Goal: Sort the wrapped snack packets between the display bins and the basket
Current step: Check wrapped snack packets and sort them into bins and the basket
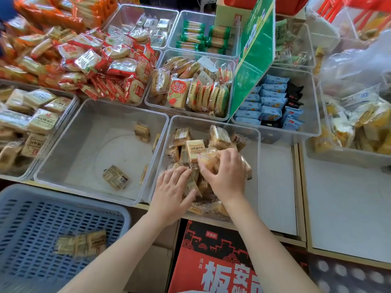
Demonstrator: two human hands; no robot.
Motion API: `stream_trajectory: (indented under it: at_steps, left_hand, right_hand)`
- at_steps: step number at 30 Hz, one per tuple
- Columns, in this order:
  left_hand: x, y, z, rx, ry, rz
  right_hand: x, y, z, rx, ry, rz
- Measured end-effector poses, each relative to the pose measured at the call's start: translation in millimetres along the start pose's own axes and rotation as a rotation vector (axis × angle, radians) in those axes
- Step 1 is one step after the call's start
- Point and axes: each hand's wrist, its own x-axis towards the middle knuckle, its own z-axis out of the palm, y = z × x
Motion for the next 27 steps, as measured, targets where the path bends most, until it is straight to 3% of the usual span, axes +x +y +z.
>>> stream_trajectory:
  at_steps: [5,7,11,14,16,19,22,27]
  left_hand:
    - [-16,0,-3,0.058,0.020,0.033]
    - [-21,-6,-7,0.067,0.020,0.040]
    - [-36,-39,-25,0.059,0.093,-0.036]
    - [-59,-75,-43,0.035,0.176,-0.145]
    - [-75,-104,-56,0.027,0.205,-0.237]
    - [-94,-148,-76,0.086,0.196,-0.369]
    - [-100,-184,-95,0.171,0.183,-0.462]
    - [-96,-227,-105,0.120,0.169,-0.568]
  right_hand:
    - [-7,-10,-2,-0.044,-0.246,0.129]
    - [-7,-15,-4,-0.084,-0.274,0.167]
    - [-25,-42,-3,-0.003,-0.078,0.074]
    - [-38,-78,7,0.031,0.169,-0.086]
    - [-41,-107,23,0.093,0.209,-0.224]
    - [-37,-149,55,0.242,-0.106,-0.302]
    - [-18,-186,93,0.292,-0.559,-0.171]
    - [21,-223,154,0.252,-0.781,0.091]
